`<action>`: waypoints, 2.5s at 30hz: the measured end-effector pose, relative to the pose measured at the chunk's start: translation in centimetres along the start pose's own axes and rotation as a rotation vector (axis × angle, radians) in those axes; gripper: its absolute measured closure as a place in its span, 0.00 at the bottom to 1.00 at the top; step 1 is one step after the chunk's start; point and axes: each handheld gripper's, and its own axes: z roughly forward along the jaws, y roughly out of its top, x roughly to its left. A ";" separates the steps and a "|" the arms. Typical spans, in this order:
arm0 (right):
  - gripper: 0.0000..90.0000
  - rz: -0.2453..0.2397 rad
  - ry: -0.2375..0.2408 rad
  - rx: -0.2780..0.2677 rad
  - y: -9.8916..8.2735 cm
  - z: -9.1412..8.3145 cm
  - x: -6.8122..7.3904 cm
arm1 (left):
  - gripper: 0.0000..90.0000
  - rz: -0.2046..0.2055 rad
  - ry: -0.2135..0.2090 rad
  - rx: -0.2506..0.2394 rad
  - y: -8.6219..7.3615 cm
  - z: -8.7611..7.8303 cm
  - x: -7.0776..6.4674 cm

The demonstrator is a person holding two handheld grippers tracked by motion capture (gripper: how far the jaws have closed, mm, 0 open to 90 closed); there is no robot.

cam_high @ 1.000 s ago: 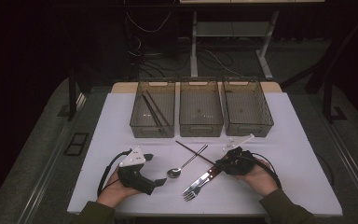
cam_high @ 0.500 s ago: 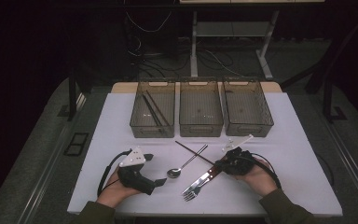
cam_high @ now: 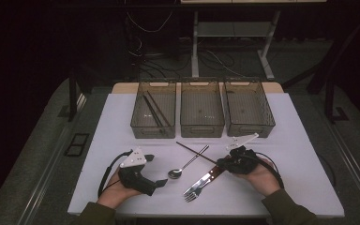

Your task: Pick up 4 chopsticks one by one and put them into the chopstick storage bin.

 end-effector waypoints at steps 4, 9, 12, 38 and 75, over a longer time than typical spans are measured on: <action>0.94 0.004 0.002 -0.022 0.1 -0.5 -0.1 | 0.00 0.000 0.000 0.000 0.0 0.0 0.0; 0.94 -0.001 0.008 -0.053 0.3 -1.2 -0.3 | 0.00 0.000 0.001 0.000 0.0 0.0 0.0; 0.95 0.004 0.011 -0.081 0.5 -1.7 -0.3 | 0.00 -0.002 0.001 -0.001 0.0 0.0 0.0; 0.95 0.021 0.034 -0.217 1.3 -4.7 -0.6 | 0.00 -0.003 0.003 0.004 0.0 0.0 0.0; 0.94 0.028 -0.031 -0.335 10.3 -4.6 -2.0 | 0.00 -0.001 0.008 0.000 0.0 0.1 0.1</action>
